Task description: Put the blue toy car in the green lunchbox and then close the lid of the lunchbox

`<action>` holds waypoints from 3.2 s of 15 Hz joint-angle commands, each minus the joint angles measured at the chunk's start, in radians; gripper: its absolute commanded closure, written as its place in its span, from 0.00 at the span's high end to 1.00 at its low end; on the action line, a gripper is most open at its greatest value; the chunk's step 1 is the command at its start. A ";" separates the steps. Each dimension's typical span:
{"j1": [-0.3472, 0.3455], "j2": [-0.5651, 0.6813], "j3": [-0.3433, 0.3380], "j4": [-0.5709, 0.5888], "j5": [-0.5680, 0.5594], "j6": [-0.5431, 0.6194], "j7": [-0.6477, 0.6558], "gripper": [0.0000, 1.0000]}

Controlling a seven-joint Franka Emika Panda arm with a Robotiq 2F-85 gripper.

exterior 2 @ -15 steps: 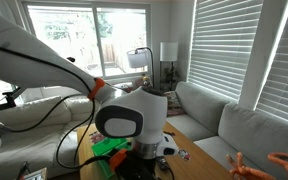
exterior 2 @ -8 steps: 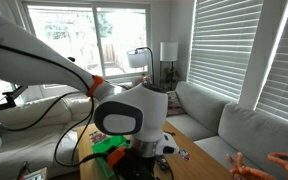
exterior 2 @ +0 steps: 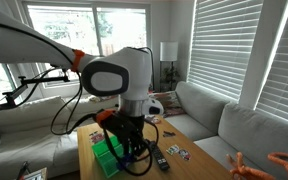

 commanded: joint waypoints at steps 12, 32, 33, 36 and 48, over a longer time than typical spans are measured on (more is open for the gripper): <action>0.161 -0.021 0.154 -0.026 0.111 -0.051 0.305 0.36; 0.149 -0.003 0.137 -0.137 0.107 0.108 0.281 0.62; 0.149 -0.004 0.136 -0.134 0.112 0.103 0.278 0.67; 0.149 -0.005 0.134 -0.130 0.133 0.096 0.275 0.28; 0.137 -0.096 0.111 -0.136 0.151 0.070 0.256 0.50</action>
